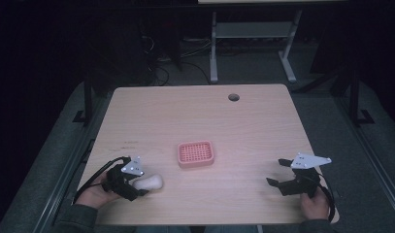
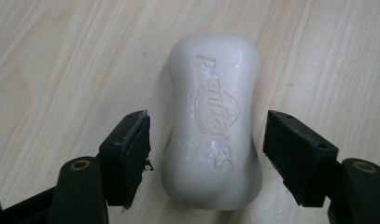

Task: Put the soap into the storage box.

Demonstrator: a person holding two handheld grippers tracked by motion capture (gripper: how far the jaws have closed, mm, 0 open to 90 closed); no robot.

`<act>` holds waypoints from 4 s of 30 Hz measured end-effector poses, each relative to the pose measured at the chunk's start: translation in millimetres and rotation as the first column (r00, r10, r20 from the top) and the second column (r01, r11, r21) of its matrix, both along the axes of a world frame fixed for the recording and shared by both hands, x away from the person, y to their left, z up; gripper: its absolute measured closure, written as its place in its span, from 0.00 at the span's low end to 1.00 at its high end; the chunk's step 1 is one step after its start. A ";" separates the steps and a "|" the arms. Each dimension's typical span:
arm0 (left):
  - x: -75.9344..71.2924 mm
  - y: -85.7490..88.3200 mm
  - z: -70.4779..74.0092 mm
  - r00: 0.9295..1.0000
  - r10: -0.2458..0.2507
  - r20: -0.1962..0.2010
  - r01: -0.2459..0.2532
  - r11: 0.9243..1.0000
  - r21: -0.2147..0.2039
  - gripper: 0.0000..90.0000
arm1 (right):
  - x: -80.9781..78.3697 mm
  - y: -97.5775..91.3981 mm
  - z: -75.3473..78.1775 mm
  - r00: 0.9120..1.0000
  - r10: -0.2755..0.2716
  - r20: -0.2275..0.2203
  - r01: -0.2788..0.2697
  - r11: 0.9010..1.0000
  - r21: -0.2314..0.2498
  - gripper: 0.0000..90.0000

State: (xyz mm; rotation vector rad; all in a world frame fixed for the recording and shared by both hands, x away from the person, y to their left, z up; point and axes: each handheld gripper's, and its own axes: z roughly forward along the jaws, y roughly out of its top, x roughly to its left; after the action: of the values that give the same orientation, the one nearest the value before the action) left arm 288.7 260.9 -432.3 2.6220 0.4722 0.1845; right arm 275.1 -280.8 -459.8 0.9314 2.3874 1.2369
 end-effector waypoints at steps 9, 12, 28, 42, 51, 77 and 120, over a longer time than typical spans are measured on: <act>3.5 -5.0 -3.0 1.000 -0.005 -0.013 0.005 1.000 0.008 0.37 | -0.1 0.0 0.1 1.000 0.001 0.002 -0.001 1.000 -0.003 0.15; 4.7 -5.8 -2.7 1.000 -0.013 -0.021 0.013 1.000 0.012 0.38 | 0.2 0.1 -0.1 1.000 0.004 0.005 -0.004 1.000 -0.004 0.15; 9.7 -10.7 -7.8 0.998 -0.026 -0.053 0.028 0.999 0.022 0.47 | 0.2 0.9 0.1 1.000 0.007 0.007 -0.007 1.000 -0.007 0.15; 11.3 -10.8 -11.0 0.997 -0.025 -0.075 0.027 0.999 0.024 0.50 | 0.1 1.0 0.1 1.000 0.007 0.008 -0.007 1.000 -0.008 0.15; 12.8 -11.7 -9.9 0.996 -0.023 -0.085 0.024 1.000 0.020 0.54 | 0.3 0.3 -0.1 1.000 0.007 0.008 -0.007 1.000 -0.004 0.15; 10.2 -17.2 7.4 0.999 -0.019 -0.042 0.019 1.000 0.006 0.55 | -1.6 -0.1 0.7 1.000 0.009 0.015 -0.009 1.000 0.009 0.15; 40.9 -46.2 33.3 0.997 -0.062 -0.049 0.063 0.998 0.023 0.55 | -3.4 -5.5 0.1 1.000 0.001 0.015 -0.002 0.999 0.046 0.15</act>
State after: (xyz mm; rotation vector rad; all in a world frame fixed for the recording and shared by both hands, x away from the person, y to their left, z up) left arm 329.6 214.7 -398.9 2.6666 0.4058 0.1081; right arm 271.7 -286.3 -459.8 0.9300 2.3577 1.3002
